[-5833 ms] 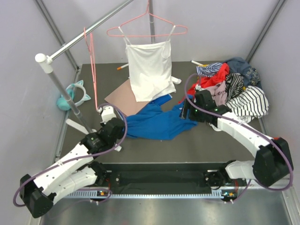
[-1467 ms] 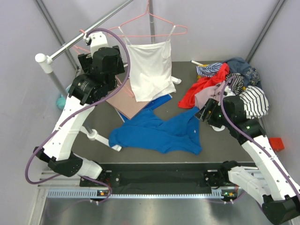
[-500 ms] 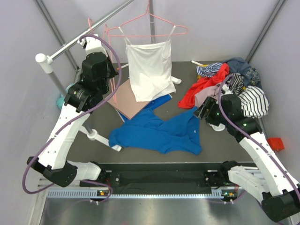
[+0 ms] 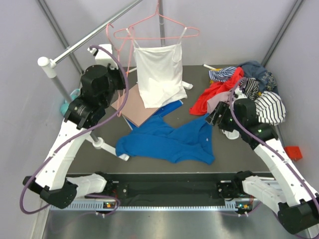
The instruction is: Place the tank top on the hanger
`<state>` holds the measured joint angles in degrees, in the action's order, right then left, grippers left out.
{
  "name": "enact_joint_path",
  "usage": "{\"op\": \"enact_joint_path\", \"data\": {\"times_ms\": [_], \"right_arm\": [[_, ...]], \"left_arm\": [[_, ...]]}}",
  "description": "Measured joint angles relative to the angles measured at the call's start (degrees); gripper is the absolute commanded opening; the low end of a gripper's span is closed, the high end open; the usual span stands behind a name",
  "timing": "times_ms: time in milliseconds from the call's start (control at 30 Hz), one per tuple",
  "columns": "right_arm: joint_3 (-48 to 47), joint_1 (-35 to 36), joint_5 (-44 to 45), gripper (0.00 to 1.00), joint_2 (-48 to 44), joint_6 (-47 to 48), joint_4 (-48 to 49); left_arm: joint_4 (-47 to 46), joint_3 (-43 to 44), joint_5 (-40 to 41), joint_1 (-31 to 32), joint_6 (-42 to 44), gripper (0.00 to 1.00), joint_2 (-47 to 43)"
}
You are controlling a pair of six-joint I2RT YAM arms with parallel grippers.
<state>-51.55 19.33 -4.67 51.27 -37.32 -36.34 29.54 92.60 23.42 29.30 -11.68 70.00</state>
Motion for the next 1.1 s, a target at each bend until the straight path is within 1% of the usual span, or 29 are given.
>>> {"op": "enact_joint_path", "data": {"times_ms": [33, 133, 267, 333, 433, 533, 667, 833, 933, 1100], "right_arm": [[-0.42, 0.0, 0.0, 0.7, 0.2, 0.76, -0.28], [-3.52, 0.0, -0.17, 0.72, 1.31, 4.17, -0.55], [-10.47, 0.0, -2.03, 0.76, 2.89, 10.6, 0.37], [-13.88, 0.0, -5.33, 0.75, 3.8, 14.67, 1.27], [-19.06, 0.0, -13.57, 0.75, 5.95, 21.18, 3.43], [-20.52, 0.0, -21.55, 0.76, 6.49, 26.45, 7.85], [-20.81, 0.0, -29.29, 0.74, 6.1, 30.25, 13.86], [-25.16, 0.57, -37.57, 0.68, 8.79, 33.48, 17.27], [-25.86, 0.92, -40.98, 0.65, 10.12, 34.71, 18.21], [-25.86, 1.62, -45.11, 0.61, 13.33, 35.41, 18.08]], "left_arm": [[0.11, -1.64, -2.14, 0.0, 0.33, 0.0, -1.36], [1.2, -4.81, -9.16, 0.0, 0.96, 0.0, -4.59], [2.19, -5.79, -18.36, 0.0, 1.14, 0.0, -6.91], [2.51, -6.12, -23.1, 0.0, 1.18, 0.0, -7.41], [4.13, -6.58, -31.69, 0.0, 1.14, 0.0, -7.3], [5.7, -6.78, -39.19, 0.0, 1.16, 0.0, -5.86], [9.9, -5.86, -48.09, 0.0, 2.12, 0.0, -1.77], [16.39, -1.84, -58.31, 0.0, 3.91, 0.0, 4.74], [19.17, -0.55, -62.18, 0.0, 5.16, 0.0, 6.4], [20.81, 0.0, -67.25, 0.0, 5.73, 0.0, 6.51]]}}
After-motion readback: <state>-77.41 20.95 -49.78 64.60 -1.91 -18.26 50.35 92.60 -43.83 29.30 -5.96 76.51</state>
